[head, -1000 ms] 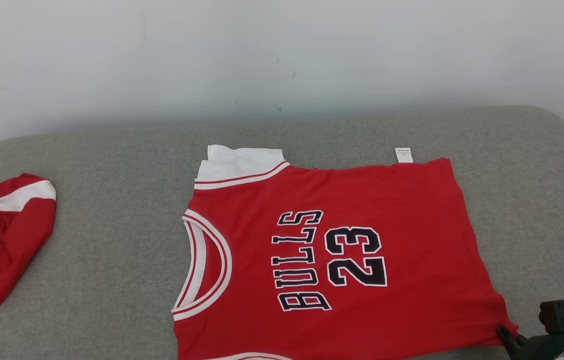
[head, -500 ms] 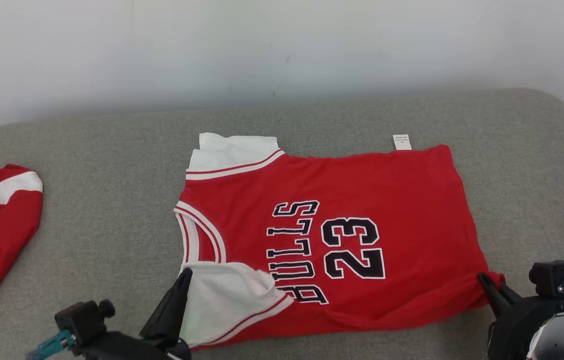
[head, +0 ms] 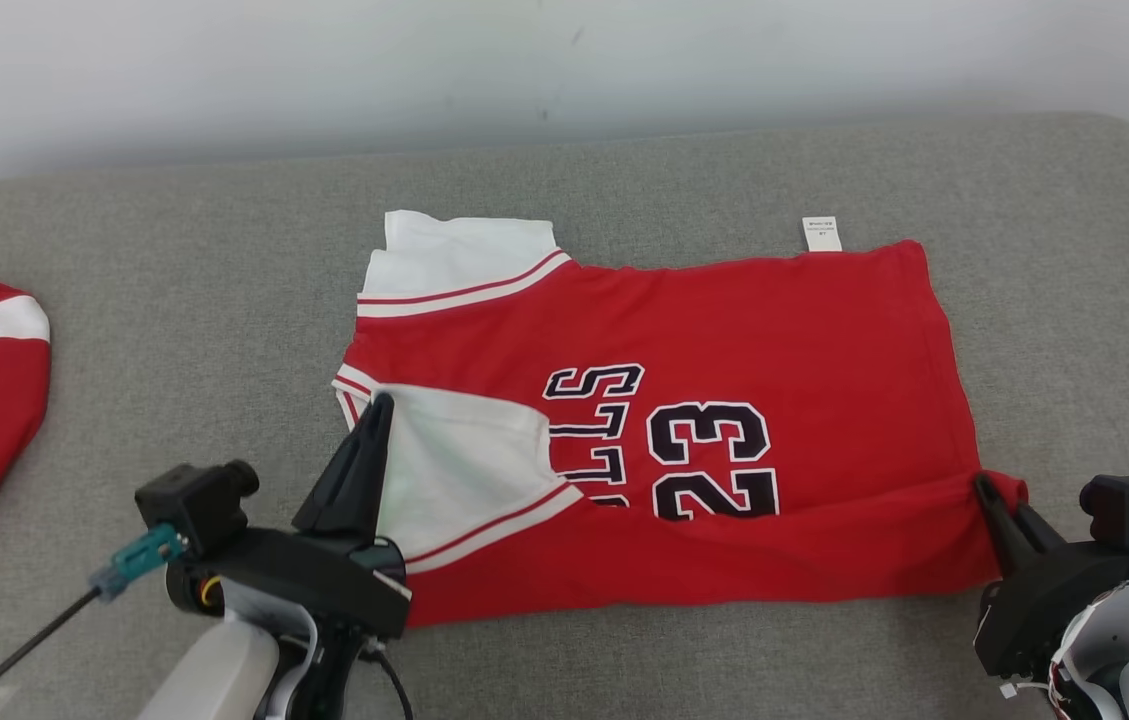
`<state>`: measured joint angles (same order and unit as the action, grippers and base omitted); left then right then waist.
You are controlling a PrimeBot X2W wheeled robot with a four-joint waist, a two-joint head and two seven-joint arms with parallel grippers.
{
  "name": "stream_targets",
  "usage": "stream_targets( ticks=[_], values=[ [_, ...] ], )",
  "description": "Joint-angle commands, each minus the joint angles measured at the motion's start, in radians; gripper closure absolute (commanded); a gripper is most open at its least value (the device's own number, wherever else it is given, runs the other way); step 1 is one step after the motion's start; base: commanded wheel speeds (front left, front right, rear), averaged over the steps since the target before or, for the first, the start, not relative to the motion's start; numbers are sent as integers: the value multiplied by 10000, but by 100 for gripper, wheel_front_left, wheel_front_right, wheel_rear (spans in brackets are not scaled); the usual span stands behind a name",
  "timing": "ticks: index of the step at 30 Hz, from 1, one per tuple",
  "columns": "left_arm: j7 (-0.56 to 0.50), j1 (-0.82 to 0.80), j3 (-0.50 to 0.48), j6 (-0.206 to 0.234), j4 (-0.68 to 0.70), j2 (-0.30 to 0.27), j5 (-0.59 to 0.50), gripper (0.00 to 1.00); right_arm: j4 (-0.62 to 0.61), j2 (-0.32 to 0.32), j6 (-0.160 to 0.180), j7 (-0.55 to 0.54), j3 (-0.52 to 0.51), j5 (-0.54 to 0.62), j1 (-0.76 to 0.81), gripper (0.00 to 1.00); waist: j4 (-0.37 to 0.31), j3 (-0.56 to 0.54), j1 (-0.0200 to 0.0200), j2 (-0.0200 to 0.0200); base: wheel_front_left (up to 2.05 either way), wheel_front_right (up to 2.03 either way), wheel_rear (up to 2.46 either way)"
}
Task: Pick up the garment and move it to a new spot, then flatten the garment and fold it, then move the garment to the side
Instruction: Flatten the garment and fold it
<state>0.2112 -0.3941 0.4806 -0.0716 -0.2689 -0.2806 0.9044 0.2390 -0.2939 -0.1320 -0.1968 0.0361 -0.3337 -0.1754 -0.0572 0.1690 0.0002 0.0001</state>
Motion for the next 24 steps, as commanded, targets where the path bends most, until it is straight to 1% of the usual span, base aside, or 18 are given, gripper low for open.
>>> stream_targets(
  ticks=[1, 7, 11, 20, 21, 22, 23, 24],
  values=[
    [19, -333, 33, -54, -194, 27, -185, 100, 107, 108, 25, 148, -160, 131, -92, 100, 1, 57, -2, -1, 0, 0, 0],
    [-49, -854, 58, -14, -628, 13, -296, 100, 231, 295, 25, 383, -330, 276, -330, 100, -105, 164, -2, -1, 0, 0, 0],
    [-12, -1180, 87, 97, -995, -40, -510, 100, 414, 414, 25, 481, -288, 383, -556, 100, -183, 281, -2, -1, 0, 0, 0],
    [140, -1736, 273, 236, -2074, 190, -886, 100, 1207, 703, 27, 575, -375, 734, -1050, 100, -223, 482, -2, -1, 0, 0, 0],
    [156, -1809, 300, 253, -2238, 203, -935, 100, 1281, 722, 25, 575, -333, 763, -1097, 60, -233, 487, -2, -1, 0, 0, 0],
    [184, -1882, 322, 275, -2409, 198, -1012, 100, 1360, 756, 25, 614, -313, 785, -1148, 6, -244, 482, -2, -1, 0, 0, 0],
    [195, -1920, 355, 290, -2571, 206, -1084, 5, 1423, 785, 25, 662, -267, 794, -1181, 0, -256, 472, -2, -1, 0, 0, 0],
    [246, -1948, 384, 338, -2698, 214, -1197, 0, 1490, 813, 27, 695, -246, 787, -1208, 0, -267, 455, -2, -1, 0, 0, 0]
  ],
)
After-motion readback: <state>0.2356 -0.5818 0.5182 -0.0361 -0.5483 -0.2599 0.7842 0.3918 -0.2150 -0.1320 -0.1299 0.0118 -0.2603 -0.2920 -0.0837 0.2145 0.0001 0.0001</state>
